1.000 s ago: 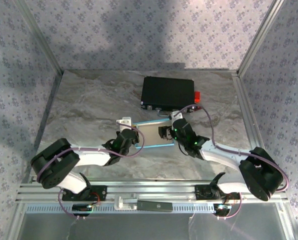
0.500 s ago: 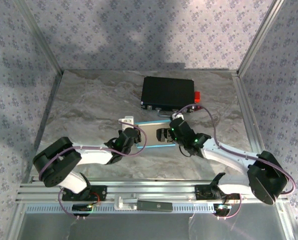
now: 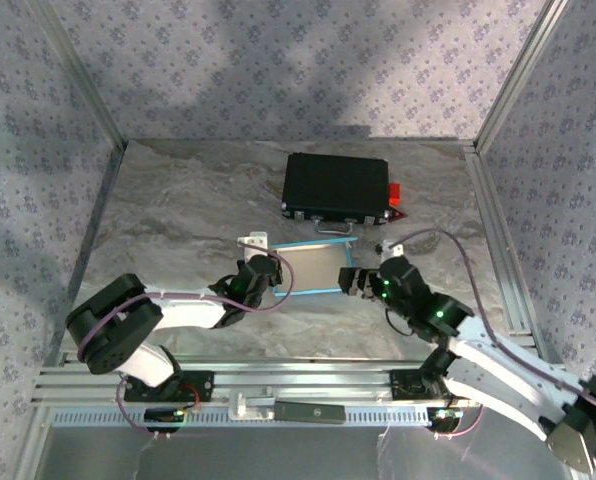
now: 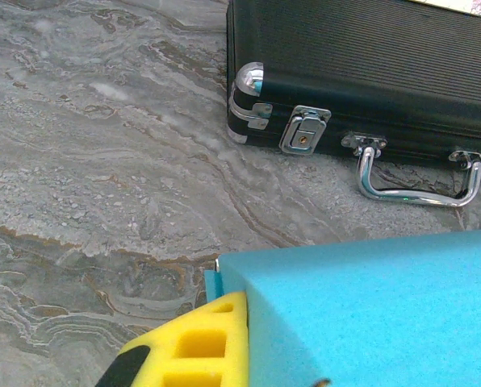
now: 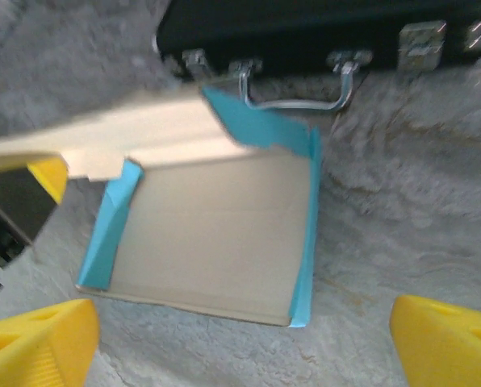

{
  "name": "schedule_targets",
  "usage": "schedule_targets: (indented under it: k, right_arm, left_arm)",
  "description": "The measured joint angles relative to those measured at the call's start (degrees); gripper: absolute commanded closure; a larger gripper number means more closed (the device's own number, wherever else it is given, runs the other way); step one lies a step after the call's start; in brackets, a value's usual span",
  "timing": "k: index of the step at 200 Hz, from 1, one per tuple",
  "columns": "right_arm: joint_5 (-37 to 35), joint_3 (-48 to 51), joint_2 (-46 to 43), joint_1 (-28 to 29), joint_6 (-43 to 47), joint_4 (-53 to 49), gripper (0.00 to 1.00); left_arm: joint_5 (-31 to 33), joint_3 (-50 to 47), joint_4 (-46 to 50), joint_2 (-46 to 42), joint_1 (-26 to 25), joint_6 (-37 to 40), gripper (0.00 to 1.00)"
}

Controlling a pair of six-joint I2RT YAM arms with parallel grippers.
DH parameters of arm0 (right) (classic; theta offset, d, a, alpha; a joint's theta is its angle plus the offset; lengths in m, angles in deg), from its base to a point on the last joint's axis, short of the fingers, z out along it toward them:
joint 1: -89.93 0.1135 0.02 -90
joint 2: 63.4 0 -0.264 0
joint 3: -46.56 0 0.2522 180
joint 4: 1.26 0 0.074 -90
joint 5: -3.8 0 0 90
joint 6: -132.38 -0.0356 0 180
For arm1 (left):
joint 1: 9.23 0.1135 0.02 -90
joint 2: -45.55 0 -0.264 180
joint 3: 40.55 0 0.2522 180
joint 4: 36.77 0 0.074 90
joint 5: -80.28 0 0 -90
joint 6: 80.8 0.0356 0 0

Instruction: Fold the paper box

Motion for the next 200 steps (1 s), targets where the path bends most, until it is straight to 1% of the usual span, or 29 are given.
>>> schedule_targets:
  k: [11, 27, 35, 46, 54, 61, 72, 90, 106, 117, 125, 146, 165, 200]
  right_arm:
    - [2.21, -1.88, -1.2, -5.16, -0.68, -2.25, 0.16]
    - [7.39, -6.84, 0.72, -15.76, -2.67, -4.26, 0.23]
    - [10.95, -10.38, 4.11, -21.88, -4.15, -5.2, 0.25]
    - [15.47, -15.41, 9.79, -28.09, -6.62, -6.19, 0.28]
    - [18.49, -19.19, 14.6, -31.06, -8.04, -7.02, 0.3]
    - [20.96, -22.6, 19.21, -32.48, -9.38, -7.82, 0.3]
    - [24.37, -27.15, 26.51, -33.18, -11.1, -9.16, 0.3]
    - [29.68, -31.61, 35.63, -33.07, -13.64, -10.56, 0.31]
    - [33.53, -34.29, 41.72, -32.46, -15.45, -12.02, 0.35]
    - [35.69, -35.56, 44.92, -31.87, -16.04, -12.7, 0.38]
    - [37.27, -36.2, 46.86, -31.28, -16.35, -12.98, 0.39]
    - [40.06, -36.59, 49.22, -29.73, -17.14, -13.86, 0.43]
    - [41.88, -36.54, 49.33, -28.55, -17.59, -14.29, 0.46]
    - [44.11, -34.36, 49.33, -28.06, -18.47, -13.53, 0.53]
  left_arm:
    - [0.02, 0.0, 0.0, 0.02, 0.0, 0.0, 1.0]
    - [0.07, 0.0, -0.02, 0.11, -0.22, 0.0, 1.0]
    - [0.13, 0.04, -0.02, 0.2, -0.26, 0.0, 1.0]
    - [0.24, 0.22, -0.07, 0.39, -0.33, 0.0, 1.0]
    - [0.28, 0.26, -0.04, 0.42, -0.37, 0.0, 1.0]
    - [0.35, 0.26, -0.02, 0.42, -0.37, 0.0, 1.0]
    - [0.46, 0.26, -0.02, 0.42, -0.46, 0.0, 1.0]
    - [0.55, 0.26, 0.0, 0.44, -0.61, 0.0, 1.0]
    - [0.68, 0.26, 0.0, 0.44, -0.63, 0.0, 1.0]
    - [0.68, 0.28, 0.02, 0.44, -0.63, 0.0, 1.0]
    - [0.68, 0.39, 0.17, 0.46, -0.63, 0.0, 1.0]
    - [0.87, 0.94, 0.57, 0.76, -0.76, 0.0, 1.0]
    - [1.27, 1.46, 1.11, 1.07, -1.07, 0.02, 1.0]
    - [1.77, 2.4, 1.62, 1.86, -1.49, 0.07, 1.0]
